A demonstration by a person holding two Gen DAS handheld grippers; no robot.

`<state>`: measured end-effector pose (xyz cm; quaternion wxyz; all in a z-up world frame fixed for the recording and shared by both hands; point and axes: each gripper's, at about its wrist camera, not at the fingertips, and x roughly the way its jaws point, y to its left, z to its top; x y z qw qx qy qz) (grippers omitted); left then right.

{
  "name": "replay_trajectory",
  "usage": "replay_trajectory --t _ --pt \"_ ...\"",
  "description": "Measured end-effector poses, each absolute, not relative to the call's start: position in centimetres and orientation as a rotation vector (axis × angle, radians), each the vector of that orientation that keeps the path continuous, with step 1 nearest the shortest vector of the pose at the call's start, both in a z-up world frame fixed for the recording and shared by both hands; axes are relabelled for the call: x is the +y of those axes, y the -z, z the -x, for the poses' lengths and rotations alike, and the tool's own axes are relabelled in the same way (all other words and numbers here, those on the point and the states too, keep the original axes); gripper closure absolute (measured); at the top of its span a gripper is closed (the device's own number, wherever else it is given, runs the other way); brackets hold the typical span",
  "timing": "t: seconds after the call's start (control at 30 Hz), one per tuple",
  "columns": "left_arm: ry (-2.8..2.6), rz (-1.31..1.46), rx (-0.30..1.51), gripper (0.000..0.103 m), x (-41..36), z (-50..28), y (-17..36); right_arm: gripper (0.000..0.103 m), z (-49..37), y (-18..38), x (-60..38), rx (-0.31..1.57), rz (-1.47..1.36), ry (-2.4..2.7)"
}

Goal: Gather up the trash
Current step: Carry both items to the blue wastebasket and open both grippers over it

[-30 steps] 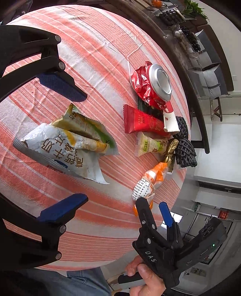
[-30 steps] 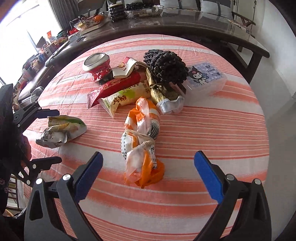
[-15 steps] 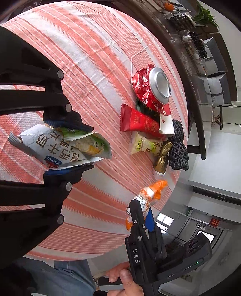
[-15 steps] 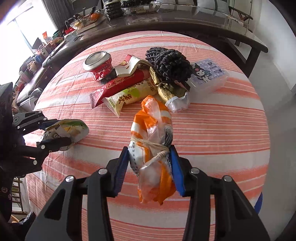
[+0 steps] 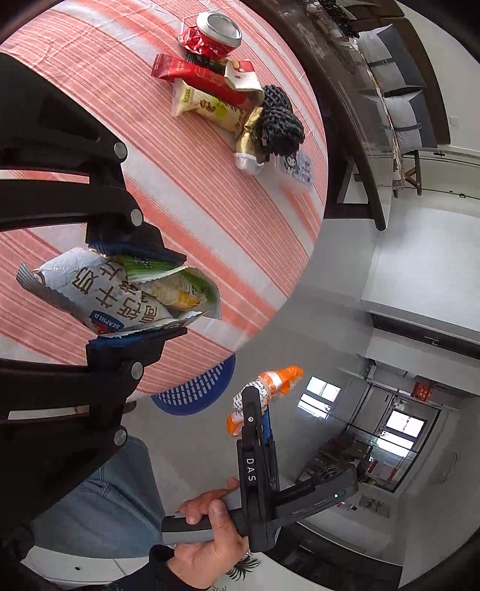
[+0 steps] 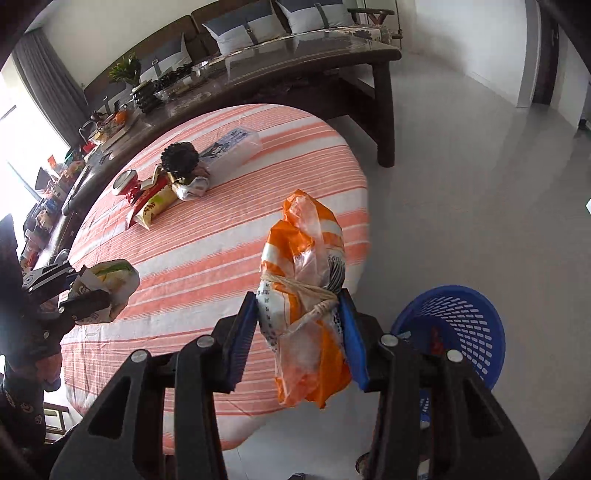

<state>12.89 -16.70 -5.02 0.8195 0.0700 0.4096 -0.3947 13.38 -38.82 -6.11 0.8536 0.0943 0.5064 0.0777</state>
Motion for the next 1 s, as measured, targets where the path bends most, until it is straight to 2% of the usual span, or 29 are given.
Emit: replay_trajectory --t 0.2,0.43,0.67,0.87,0.9,0.97,1.0 --pt "0.947 -0.167 0.9 0.071 -27.5 -11.7 5.2 0.06 -10.6 8.5 -47.9 1.083 -0.247 0.027" --pt "0.983 -0.191 0.992 0.07 -37.9 -12.5 9.3 0.06 -9.0 12.2 -54.8 1.108 -0.314 0.158" --pt "0.985 -0.179 1.083 0.07 -43.9 -13.7 14.5 0.06 -8.0 15.8 -59.7 1.115 -0.408 0.213" --pt "0.994 -0.205 1.097 0.067 -46.4 -14.5 17.4 0.06 -7.9 16.4 -61.6 1.105 -0.443 0.208" --pt "0.992 -0.21 1.096 0.064 -46.8 -14.6 17.8 0.059 -8.0 16.6 -61.8 1.104 -0.448 0.206" --pt "0.968 -0.213 1.089 0.041 -47.2 -15.0 18.4 0.057 -8.2 17.2 -62.3 1.101 -0.467 0.202" --pt "0.962 -0.202 1.077 0.027 -47.5 -15.2 18.6 0.042 -8.0 17.3 -62.4 1.099 -0.478 0.207"
